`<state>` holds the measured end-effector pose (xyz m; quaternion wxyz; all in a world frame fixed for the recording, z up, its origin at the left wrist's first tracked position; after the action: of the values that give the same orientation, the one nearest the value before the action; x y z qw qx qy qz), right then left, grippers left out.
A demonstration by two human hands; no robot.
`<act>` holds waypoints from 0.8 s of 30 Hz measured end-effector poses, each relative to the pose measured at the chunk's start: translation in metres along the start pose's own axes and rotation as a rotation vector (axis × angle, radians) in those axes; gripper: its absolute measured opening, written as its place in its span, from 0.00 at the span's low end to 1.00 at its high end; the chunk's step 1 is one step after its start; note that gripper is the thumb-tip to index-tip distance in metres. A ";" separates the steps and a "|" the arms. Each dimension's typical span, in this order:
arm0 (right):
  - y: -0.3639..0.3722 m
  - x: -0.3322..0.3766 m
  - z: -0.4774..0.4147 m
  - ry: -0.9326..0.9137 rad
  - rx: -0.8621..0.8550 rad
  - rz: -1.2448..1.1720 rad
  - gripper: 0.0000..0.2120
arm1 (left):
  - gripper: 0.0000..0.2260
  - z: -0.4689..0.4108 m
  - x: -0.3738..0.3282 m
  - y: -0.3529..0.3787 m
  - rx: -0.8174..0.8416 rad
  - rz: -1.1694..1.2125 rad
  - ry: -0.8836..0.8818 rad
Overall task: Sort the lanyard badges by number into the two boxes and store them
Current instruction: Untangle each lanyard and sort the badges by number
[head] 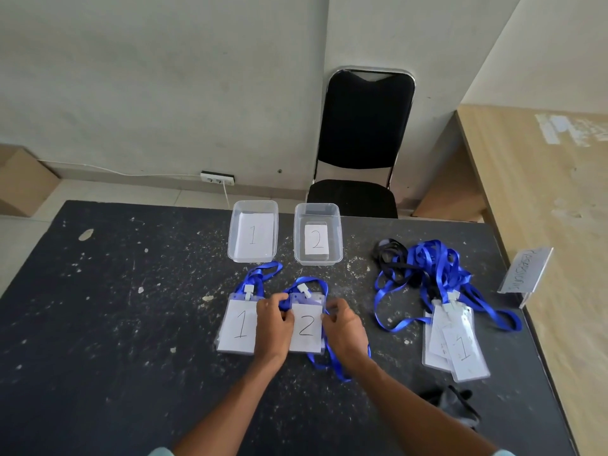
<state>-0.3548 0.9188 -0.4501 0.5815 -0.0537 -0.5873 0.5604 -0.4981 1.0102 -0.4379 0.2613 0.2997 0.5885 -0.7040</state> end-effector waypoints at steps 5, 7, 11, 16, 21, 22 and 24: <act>-0.015 -0.004 -0.002 0.009 -0.032 -0.027 0.08 | 0.10 0.004 -0.016 -0.006 -0.119 -0.105 0.096; -0.028 -0.011 -0.003 0.006 -0.045 -0.049 0.09 | 0.10 0.009 -0.031 0.001 -0.112 -0.071 0.172; -0.064 -0.037 -0.004 -0.046 -0.090 -0.033 0.08 | 0.09 0.034 -0.068 0.030 -0.036 0.009 0.306; -0.115 -0.092 0.005 -0.274 -0.004 0.229 0.06 | 0.08 0.075 -0.099 0.092 0.212 0.079 0.297; -0.148 -0.147 0.037 -0.467 0.293 0.535 0.27 | 0.08 0.116 -0.125 0.151 0.434 0.046 0.289; -0.151 -0.155 0.044 -0.507 0.326 0.565 0.31 | 0.08 0.122 -0.131 0.159 0.459 0.039 0.285; -0.153 -0.166 0.054 -0.593 0.346 0.582 0.37 | 0.09 0.133 -0.139 0.175 0.499 0.034 0.276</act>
<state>-0.2519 0.7122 -0.4266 0.2070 0.0444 -0.5866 0.7817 -0.2916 0.8509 -0.4370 0.1088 0.4576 0.4218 -0.7752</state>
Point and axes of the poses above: each hand's wrist, its own z-axis away from the middle knuckle, its own y-axis out of the palm, x = y × z, the point moved 5 cm from there along -z, towards the middle knuckle, and after that the axes turned 11 degrees about -x, right-handed, at the moved point
